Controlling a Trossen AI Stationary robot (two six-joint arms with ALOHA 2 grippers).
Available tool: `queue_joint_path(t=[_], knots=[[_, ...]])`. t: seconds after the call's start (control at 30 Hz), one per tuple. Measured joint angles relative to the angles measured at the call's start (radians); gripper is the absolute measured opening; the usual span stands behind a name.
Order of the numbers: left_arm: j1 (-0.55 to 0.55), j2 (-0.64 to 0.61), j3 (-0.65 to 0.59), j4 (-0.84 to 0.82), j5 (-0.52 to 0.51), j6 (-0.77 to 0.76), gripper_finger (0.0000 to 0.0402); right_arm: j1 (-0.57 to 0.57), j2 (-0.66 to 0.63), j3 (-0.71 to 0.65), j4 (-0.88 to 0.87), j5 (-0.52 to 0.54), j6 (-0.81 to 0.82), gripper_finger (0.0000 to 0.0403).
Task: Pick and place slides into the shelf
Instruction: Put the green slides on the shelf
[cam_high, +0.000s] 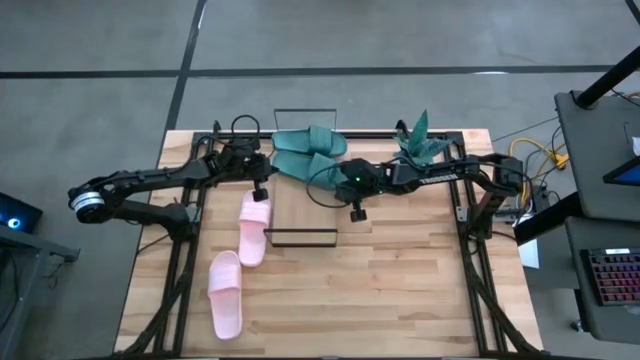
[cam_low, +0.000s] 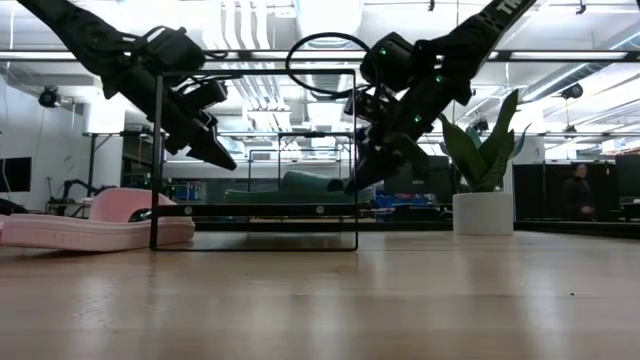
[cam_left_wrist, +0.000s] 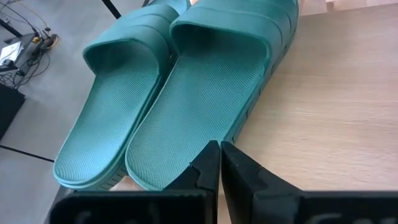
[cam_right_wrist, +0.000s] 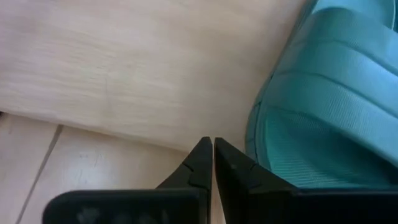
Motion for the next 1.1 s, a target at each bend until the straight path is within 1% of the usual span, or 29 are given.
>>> queue_joint_path(t=[0.2, 0.43, 0.57, 1.1], knots=[[0.000, 0.000, 0.000, 0.002, 0.000, 0.000, 0.0000, -0.002, 0.000, -0.049, 0.072, 0.104, 0.018, 0.0009], [0.000, 0.000, 0.000, 0.001, 0.000, -0.001, 0.0000, -0.012, 0.000, -0.052, 0.082, 0.110, 0.022, 0.0009], [-0.001, 0.000, 0.000, 0.001, 0.000, -0.001, 0.0000, -0.027, 0.000, -0.052, 0.079, 0.140, 0.032, 0.0009], [-0.001, -0.008, 0.000, 0.000, 0.000, -0.001, 0.0000, -0.070, 0.000, -0.052, 0.101, 0.149, 0.035, 0.0009]])
